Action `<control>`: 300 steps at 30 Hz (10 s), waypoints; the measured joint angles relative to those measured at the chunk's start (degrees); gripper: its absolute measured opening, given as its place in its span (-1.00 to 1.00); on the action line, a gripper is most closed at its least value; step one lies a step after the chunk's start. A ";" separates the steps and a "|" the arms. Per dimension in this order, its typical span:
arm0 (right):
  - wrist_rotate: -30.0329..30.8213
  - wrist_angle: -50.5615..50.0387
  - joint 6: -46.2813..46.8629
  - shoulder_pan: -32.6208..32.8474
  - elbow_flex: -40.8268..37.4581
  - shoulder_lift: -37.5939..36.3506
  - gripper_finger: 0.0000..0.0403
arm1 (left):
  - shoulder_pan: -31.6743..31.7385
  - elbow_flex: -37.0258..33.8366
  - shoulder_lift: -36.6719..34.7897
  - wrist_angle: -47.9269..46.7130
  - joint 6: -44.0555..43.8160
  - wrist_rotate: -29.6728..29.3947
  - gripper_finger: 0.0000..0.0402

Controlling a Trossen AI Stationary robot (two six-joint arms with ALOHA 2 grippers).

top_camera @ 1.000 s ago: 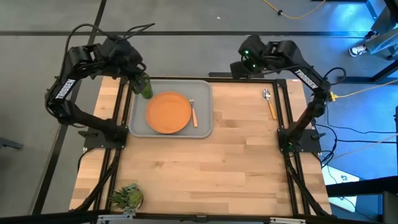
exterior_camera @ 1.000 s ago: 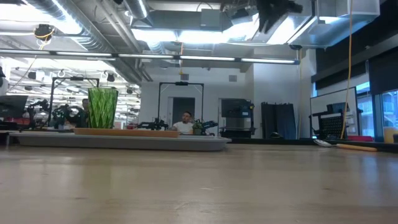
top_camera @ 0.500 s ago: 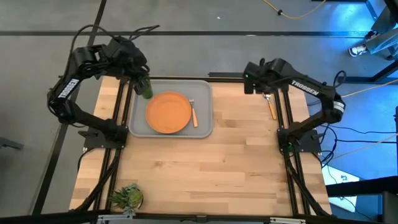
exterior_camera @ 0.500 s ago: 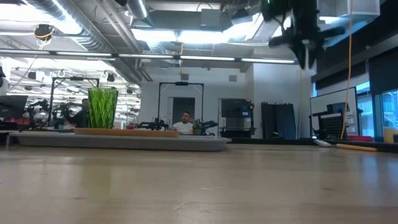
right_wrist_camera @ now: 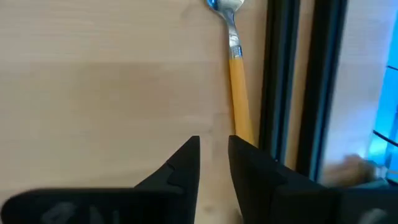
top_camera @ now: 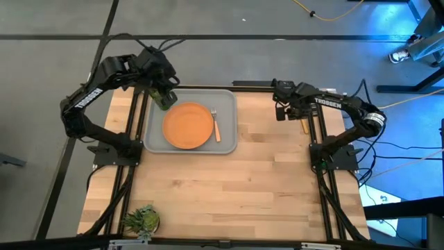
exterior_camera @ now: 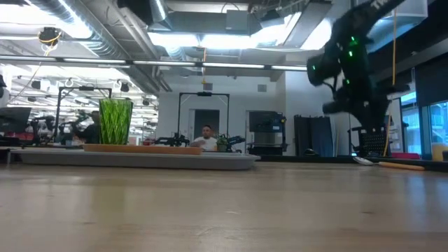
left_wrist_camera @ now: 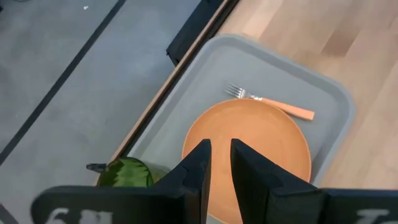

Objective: Pick and place plate/cup/fork/spoon on tray
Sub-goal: Put the orange spoon on the gray serving tray to the right side of the orange fork

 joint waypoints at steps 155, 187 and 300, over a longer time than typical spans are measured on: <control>-9.54 21.23 -20.82 -10.94 -3.73 12.73 -0.89 | 4.17 -4.40 -0.04 10.92 2.12 0.05 -0.73; -11.99 19.33 -17.84 1.40 2.84 11.77 -1.00 | 4.15 -4.42 -0.04 10.87 3.58 0.05 -0.73; -25.22 14.99 -24.33 17.20 61.13 53.74 -1.00 | 4.12 -4.42 -0.11 2.74 0.97 0.47 -0.73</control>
